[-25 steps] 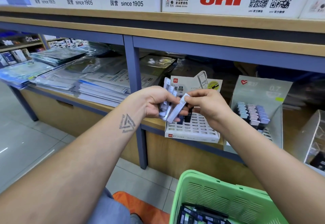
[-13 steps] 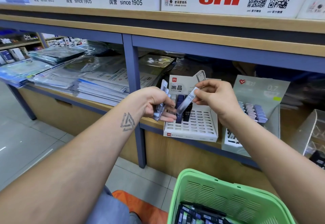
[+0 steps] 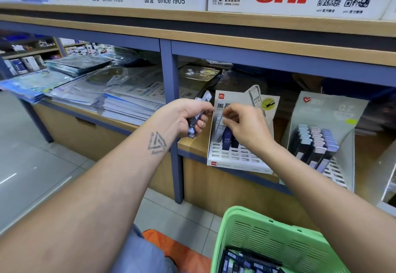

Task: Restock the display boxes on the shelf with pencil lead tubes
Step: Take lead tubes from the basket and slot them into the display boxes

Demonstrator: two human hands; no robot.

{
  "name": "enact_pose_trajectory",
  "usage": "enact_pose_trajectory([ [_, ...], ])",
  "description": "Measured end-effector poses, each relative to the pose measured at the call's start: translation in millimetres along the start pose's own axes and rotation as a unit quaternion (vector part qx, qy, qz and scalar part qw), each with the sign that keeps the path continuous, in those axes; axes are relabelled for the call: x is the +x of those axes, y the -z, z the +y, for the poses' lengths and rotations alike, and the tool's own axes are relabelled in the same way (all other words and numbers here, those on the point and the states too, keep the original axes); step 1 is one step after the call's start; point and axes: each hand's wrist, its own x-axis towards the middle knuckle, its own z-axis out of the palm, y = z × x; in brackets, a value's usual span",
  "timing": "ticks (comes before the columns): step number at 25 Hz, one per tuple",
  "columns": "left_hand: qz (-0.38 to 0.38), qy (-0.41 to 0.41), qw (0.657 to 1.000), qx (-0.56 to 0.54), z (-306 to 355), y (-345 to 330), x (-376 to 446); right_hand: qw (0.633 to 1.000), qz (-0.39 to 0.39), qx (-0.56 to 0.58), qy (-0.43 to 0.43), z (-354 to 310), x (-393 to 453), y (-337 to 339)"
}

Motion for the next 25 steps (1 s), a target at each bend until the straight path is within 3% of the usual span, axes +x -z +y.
enact_pose_trajectory([
  [8, 0.006, -0.011, 1.000, -0.008, 1.0, 5.6, -2.1, 0.995, 0.003, -0.100, 0.020, 2.0, -1.4, -21.0],
  [12, 0.005, -0.011, 1.000, -0.009, 0.8, 5.2, -3.0, 0.994, -0.029, -0.104, -0.003, -0.2, 4.1, -18.9],
  [16, 0.004, -0.011, 1.000, -0.016, 0.0, 5.6, -2.1, 0.977, -0.053, -0.205, 0.018, -2.4, 11.8, -23.8],
  [21, -0.016, -0.007, 0.999, -0.045, -2.2, 4.2, -2.7, 0.968, -0.083, -0.235, 0.012, -5.2, 12.5, -22.5],
  [23, -0.034, -0.009, 0.999, -0.039, -2.9, 1.4, -3.6, 0.993, -0.062, -0.088, -0.053, -10.0, 15.5, -16.7],
  [24, -0.043, -0.013, 0.998, -0.033, -3.0, -0.1, -4.0, 0.990, -0.047, 0.063, -0.119, -14.7, 16.8, -10.4],
  [25, -0.053, -0.020, 0.998, -0.028, -3.0, -1.6, -4.5, 0.959, -0.042, 0.219, -0.176, -19.4, 16.9, -2.9],
])
